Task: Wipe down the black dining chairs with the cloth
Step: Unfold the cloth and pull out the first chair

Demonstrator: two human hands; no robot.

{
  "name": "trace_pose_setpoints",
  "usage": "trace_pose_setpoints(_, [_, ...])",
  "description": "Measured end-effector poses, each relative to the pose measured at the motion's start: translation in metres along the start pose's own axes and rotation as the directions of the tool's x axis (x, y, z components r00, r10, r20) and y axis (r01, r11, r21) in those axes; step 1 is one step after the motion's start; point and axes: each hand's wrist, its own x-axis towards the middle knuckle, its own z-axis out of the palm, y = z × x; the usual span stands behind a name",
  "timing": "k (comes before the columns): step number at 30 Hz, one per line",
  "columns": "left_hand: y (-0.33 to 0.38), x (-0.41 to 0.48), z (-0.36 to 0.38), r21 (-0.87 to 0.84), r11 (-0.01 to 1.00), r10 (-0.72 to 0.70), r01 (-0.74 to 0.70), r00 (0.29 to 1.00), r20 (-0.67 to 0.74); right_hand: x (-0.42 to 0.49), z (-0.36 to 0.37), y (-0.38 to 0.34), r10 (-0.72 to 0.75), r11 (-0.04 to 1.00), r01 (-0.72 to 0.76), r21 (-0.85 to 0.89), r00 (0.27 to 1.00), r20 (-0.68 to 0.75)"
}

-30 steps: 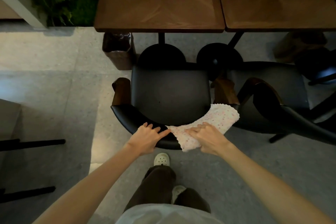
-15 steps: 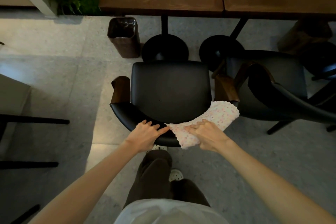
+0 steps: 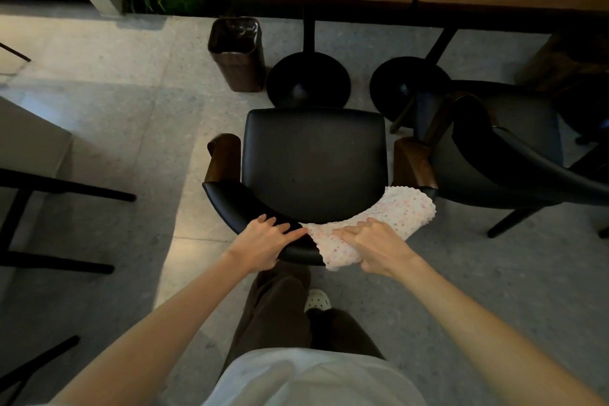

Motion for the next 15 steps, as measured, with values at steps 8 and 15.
trace_pose_setpoints(8, [0.011, -0.007, -0.001, 0.003, 0.984, -0.179, 0.179, 0.984, -0.006, -0.008, 0.0, 0.0, 0.105, 0.994, -0.106, 0.023, 0.994, 0.026])
trace_pose_setpoints(15, [0.014, -0.011, -0.001, 0.03, 0.984, -0.178, 0.178, 0.984, 0.001, -0.007, -0.003, -0.007, 0.058, 0.995, -0.054, -0.088, 0.997, 0.041])
